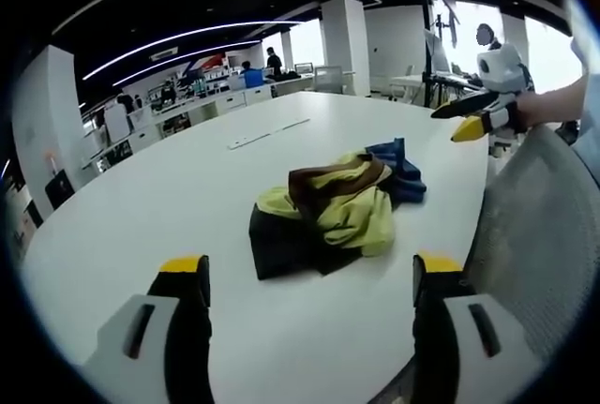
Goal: Fold the garment on the visible template until the final outline fits inside the template.
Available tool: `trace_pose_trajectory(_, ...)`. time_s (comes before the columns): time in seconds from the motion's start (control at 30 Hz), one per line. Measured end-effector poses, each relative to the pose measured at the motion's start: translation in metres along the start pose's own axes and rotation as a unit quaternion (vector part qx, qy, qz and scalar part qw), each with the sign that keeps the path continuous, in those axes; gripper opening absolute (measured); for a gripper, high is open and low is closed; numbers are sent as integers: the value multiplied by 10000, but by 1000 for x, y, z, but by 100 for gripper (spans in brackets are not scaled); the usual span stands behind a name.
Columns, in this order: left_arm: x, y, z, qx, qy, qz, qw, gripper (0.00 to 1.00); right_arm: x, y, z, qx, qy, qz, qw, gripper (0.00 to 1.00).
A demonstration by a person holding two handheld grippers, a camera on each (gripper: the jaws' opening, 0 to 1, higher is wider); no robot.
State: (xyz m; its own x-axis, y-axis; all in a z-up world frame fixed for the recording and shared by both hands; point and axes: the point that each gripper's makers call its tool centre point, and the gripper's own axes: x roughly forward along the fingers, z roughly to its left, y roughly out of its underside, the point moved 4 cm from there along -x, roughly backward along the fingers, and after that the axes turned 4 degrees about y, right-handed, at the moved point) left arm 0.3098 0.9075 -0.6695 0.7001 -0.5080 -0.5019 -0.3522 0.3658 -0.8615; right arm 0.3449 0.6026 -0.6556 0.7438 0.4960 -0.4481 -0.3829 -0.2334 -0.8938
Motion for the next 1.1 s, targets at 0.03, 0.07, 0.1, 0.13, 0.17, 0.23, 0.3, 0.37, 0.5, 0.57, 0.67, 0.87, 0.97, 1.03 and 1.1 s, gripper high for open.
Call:
trace_pose_trajectory(0.03,0,0,-1,15,18,3,10000,86,0,0,0,11,2,-2,10000,80)
trace_pose_trajectory(0.07,1,-1,-1,26,38,4,10000,85,0,0,-1,26,12,-11,10000,80)
trace_pose_trajectory(0.1,1,-1,-2,22,50,-3,10000,84,0,-1,-1,36,18,-23,10000,80)
trace_pose_trajectory(0.13,1,-1,-2,14,59,-18,10000,84,0,-1,-1,37,18,-31,10000,80)
trace_pose_trajectory(0.17,1,-1,-2,5,56,-14,10000,84,-1,-1,-1,33,22,-38,10000,80)
trace_pose_trajectory(0.23,0,-1,-1,21,40,3,10000,83,-1,-1,-1,-8,51,-33,10000,79)
trace_pose_trajectory(0.3,0,-1,0,-1,24,1,10000,83,-1,-1,-2,-23,59,-22,10000,78)
trace_pose_trajectory(0.37,0,-2,1,-38,-6,-38,10000,82,-2,-3,-2,25,69,-101,9999,76)
trace_pose_trajectory(0.5,-2,-3,6,-320,-29,-118,9994,80,-4,-3,-6,65,141,-116,9998,74)
trace_pose_trajectory(0.57,0,-5,11,-329,-10,-190,9993,81,-5,-4,-8,123,156,-131,9997,72)
trace_pose_trajectory(0.67,7,-7,24,73,-12,57,10000,81,-5,-5,-9,266,130,-187,9994,71)
trace_pose_trajectory(0.87,22,-30,47,13,28,-260,9997,78,-1,-22,-11,266,35,-371,9990,68)
trace_pose_trajectory(0.97,34,-28,49,-35,63,-278,9996,74,6,-30,-14,188,-81,-412,9989,63)
trace_pose_trajectory(1.03,40,-26,48,-28,112,-251,9996,71,13,-30,-17,-40,-165,-290,9994,59)
trace_pose_trajectory(1.1,47,-20,42,18,232,-119,9997,65,20,-29,-20,-272,-230,-194,9992,55)
